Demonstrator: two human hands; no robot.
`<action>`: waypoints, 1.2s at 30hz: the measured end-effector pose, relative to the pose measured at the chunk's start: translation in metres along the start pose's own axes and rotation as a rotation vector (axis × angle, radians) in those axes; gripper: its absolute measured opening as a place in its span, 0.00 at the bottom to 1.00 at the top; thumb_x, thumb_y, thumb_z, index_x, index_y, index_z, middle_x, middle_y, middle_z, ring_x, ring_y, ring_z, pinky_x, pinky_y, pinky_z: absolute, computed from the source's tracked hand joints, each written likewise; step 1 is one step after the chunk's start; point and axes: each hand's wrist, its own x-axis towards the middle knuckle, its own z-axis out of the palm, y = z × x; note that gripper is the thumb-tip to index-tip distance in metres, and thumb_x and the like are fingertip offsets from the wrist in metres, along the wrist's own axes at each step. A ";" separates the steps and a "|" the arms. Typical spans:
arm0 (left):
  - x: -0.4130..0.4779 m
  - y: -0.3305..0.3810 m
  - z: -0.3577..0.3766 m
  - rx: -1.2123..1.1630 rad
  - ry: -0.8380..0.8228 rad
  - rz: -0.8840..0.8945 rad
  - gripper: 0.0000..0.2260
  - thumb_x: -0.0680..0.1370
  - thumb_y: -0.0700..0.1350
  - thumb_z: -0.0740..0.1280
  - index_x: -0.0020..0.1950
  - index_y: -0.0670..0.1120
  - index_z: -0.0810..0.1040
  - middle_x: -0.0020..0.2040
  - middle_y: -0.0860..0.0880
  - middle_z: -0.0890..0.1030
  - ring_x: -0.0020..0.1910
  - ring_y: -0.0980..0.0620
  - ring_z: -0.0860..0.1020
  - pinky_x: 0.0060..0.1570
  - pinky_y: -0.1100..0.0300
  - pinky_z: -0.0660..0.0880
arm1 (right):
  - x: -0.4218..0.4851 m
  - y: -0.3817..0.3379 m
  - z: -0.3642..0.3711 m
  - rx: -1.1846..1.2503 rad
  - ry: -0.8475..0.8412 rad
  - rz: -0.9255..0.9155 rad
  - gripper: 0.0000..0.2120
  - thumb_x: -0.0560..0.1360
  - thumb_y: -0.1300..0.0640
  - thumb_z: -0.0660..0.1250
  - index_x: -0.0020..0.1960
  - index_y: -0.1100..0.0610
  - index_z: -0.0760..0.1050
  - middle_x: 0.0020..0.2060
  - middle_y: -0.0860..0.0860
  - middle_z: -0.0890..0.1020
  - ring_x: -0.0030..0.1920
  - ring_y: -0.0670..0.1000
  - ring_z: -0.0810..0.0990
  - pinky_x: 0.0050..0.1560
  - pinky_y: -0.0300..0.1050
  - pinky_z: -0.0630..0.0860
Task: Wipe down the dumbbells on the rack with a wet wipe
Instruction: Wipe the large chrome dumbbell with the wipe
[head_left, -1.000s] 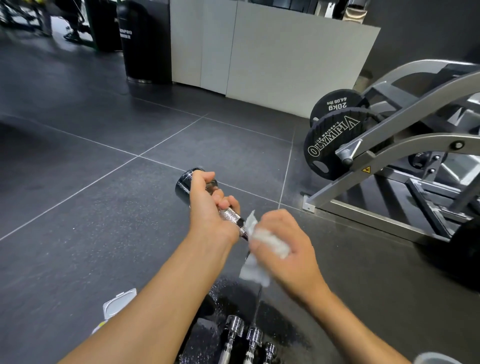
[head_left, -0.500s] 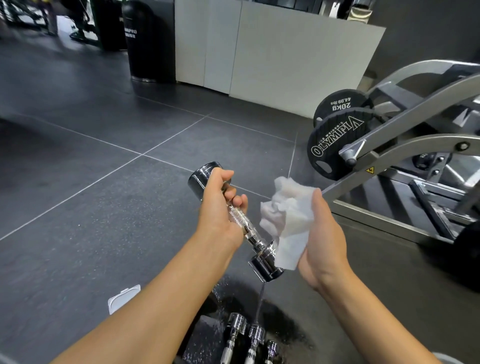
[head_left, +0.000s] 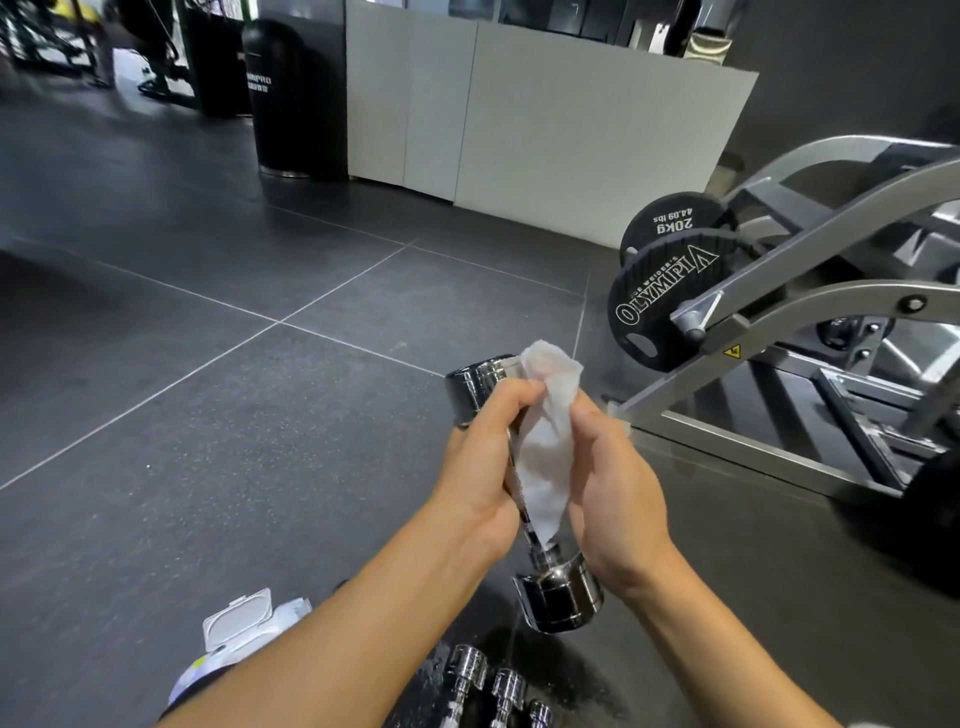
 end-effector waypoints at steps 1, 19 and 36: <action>-0.002 0.000 0.002 -0.017 -0.026 -0.012 0.20 0.63 0.48 0.78 0.53 0.45 0.87 0.50 0.43 0.86 0.47 0.46 0.85 0.49 0.52 0.83 | 0.001 -0.001 0.000 -0.029 -0.025 -0.056 0.23 0.81 0.46 0.58 0.71 0.54 0.78 0.69 0.54 0.81 0.73 0.54 0.76 0.77 0.60 0.66; -0.011 -0.024 0.004 1.010 -0.388 0.387 0.17 0.64 0.36 0.78 0.47 0.50 0.79 0.44 0.50 0.87 0.46 0.59 0.85 0.45 0.54 0.83 | 0.002 -0.056 -0.050 -1.087 -0.348 -0.503 0.16 0.83 0.53 0.57 0.57 0.51 0.84 0.56 0.40 0.84 0.60 0.42 0.79 0.62 0.40 0.72; 0.000 -0.010 -0.005 1.030 -0.085 0.416 0.20 0.63 0.43 0.82 0.49 0.47 0.77 0.38 0.52 0.82 0.32 0.59 0.75 0.32 0.59 0.75 | -0.001 -0.032 -0.047 -0.182 -0.199 -0.149 0.27 0.78 0.59 0.52 0.74 0.54 0.76 0.72 0.51 0.79 0.75 0.52 0.74 0.78 0.59 0.65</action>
